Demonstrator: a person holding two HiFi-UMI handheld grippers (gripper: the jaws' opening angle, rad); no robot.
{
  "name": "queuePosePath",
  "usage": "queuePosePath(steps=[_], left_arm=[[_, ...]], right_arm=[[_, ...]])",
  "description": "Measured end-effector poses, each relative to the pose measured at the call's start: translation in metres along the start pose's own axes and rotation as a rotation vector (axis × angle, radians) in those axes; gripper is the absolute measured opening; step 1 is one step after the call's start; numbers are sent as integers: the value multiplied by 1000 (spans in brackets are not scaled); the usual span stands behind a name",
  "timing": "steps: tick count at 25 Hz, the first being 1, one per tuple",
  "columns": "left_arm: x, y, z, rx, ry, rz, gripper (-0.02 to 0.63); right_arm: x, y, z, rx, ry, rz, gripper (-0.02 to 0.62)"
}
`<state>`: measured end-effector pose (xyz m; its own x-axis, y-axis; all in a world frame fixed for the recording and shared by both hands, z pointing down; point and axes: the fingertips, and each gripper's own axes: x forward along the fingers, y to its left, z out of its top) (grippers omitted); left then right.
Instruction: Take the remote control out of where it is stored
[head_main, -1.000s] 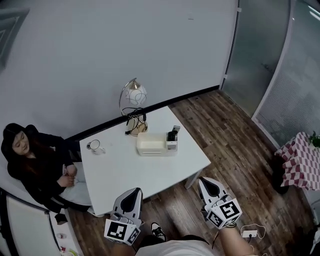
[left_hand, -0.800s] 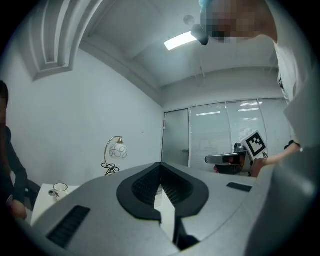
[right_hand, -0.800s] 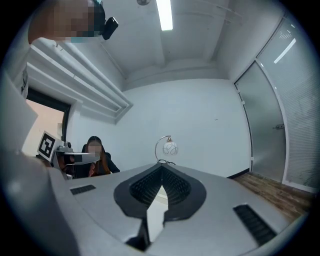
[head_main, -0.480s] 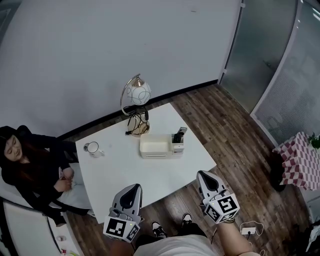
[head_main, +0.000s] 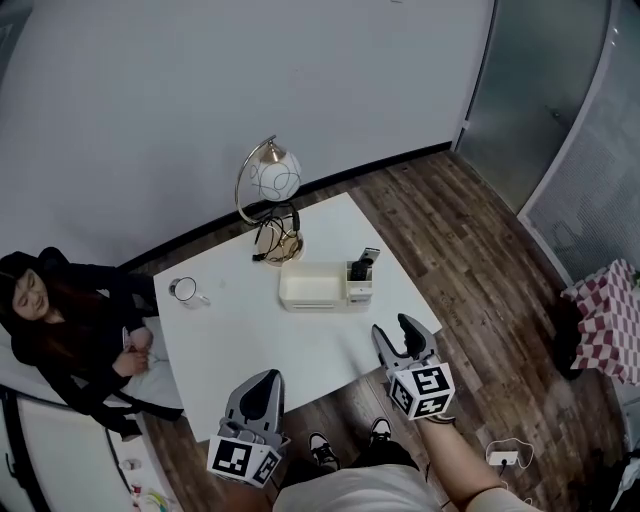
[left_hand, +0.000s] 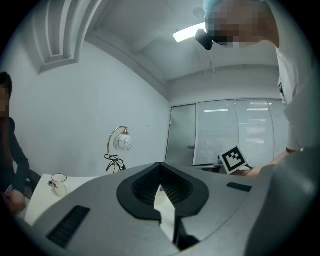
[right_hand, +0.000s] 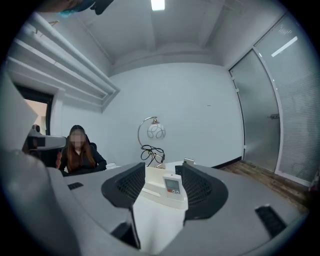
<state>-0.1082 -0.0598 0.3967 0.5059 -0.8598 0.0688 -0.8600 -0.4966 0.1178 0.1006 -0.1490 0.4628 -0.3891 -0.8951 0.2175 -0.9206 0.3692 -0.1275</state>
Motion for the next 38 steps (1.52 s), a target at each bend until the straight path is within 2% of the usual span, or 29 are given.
queuePosePath(steps=[7,13,24,32,38], left_arm=[[12,16,-14,-14,39,0,8],[20,27,-26,-23,75,-17,8],[24,55,-45,-37,130,-7,8],[28,59,-49,-46,137,-10,8],[32,55,-47,-44,128,-8,8]], right_arm=[[64,-11,-31,30,75,-121,259],[106,-20,-60,16,135,-234,304],[155,-36,-83,87,142,-364,318],[157,-46,-89,65,143,-379,299],[142,-48,-57,23,65,-344,295]])
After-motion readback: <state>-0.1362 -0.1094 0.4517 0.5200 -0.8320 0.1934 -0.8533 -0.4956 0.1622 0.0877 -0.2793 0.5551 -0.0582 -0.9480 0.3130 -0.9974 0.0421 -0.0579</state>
